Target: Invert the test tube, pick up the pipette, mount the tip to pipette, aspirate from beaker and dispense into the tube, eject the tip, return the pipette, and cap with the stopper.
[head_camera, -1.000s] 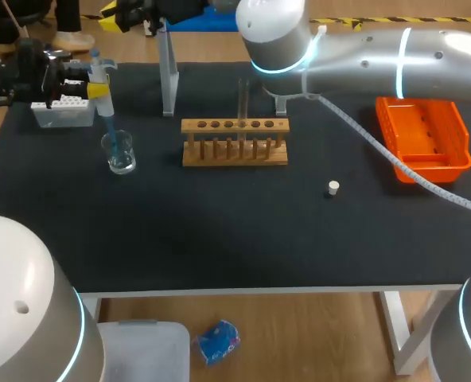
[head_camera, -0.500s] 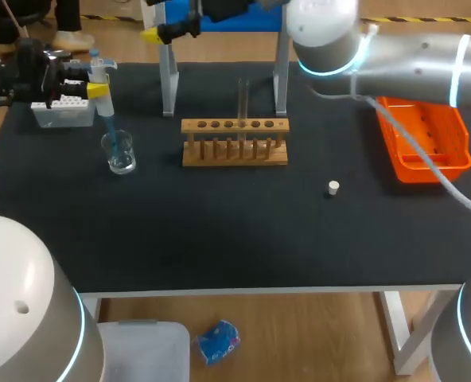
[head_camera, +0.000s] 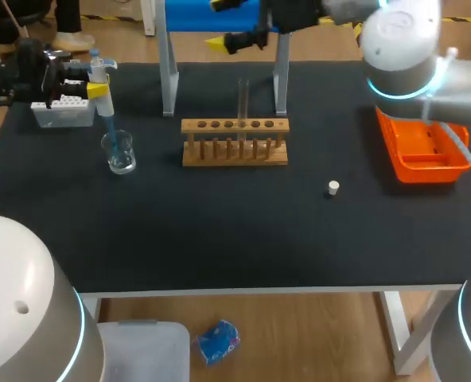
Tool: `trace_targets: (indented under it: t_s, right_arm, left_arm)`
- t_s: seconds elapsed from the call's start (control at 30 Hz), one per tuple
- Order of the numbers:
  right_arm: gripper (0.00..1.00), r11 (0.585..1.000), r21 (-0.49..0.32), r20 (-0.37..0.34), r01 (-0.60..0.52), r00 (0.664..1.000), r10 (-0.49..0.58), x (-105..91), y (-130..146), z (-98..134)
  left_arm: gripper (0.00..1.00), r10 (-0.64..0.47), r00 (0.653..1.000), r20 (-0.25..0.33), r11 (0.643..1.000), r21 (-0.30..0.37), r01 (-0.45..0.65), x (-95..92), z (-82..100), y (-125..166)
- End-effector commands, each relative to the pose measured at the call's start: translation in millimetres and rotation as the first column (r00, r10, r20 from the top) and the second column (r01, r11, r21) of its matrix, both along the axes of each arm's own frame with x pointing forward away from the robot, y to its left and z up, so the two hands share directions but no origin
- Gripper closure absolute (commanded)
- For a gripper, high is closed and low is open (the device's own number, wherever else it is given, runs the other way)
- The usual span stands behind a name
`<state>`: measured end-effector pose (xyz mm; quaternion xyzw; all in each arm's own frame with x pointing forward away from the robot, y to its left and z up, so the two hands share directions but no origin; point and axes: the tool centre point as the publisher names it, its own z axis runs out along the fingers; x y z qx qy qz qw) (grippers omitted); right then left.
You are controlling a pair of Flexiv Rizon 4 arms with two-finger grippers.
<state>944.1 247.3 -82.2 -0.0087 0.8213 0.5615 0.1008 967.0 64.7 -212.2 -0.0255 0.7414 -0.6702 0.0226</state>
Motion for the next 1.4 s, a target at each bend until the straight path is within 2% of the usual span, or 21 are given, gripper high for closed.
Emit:
trace_targets:
  t_s: [0.03, 0.27, 0.6, 0.8, 1.0, 1.23, 1.4]
  right_arm:
    - [0.0, 0.999, 0.037, 0.005, 0.015, 1.0, -0.015, -18.3, -81, 2]
    - [0.0, 0.995, 0.092, -0.01, 0.027, 1.0, -0.026, -14.3, -122, -21]
    - [0.0, 0.992, 0.125, -0.014, 0.009, 1.0, -0.007, -14.4, -148, -63]
    - [0.0, 0.989, 0.149, -0.017, 0.007, 1.0, -0.005, -11.1, -149, -92]
    - [0.0, 0.986, 0.168, -0.02, 0.001, 1.0, 0.002, -3.9, -138, -114]
    - [0.0, 0.986, 0.167, -0.021, 0.005, 1.0, -0.002, 4.3, -133, -133]
    - [0.0, 0.985, 0.171, -0.021, -0.001, 1.0, 0.005, 7.5, -132, -138]
  left_arm:
    - [1.0, -0.003, 1.0, 0.0, 1.0, 0.0, 0.003, 0.5, 0.3, 1]
    - [1.0, -0.003, 1.0, 0.0, 1.0, 0.0, 0.003, 0.5, 0.3, 1]
    - [1.0, -0.003, 1.0, 0.0, 1.0, 0.0, 0.003, 0.5, 0.3, 1]
    - [1.0, -0.003, 1.0, 0.0, 1.0, 0.0, 0.003, 0.5, 0.3, 1]
    - [1.0, -0.003, 1.0, 0.0, 1.0, 0.0, 0.003, 0.5, 0.3, 1]
    - [1.0, -0.003, 1.0, 0.0, 1.0, 0.0, 0.003, 0.5, 0.3, 1]
    - [1.0, -0.003, 1.0, 0.0, 1.0, 0.0, 0.003, 0.5, 0.3, 1]
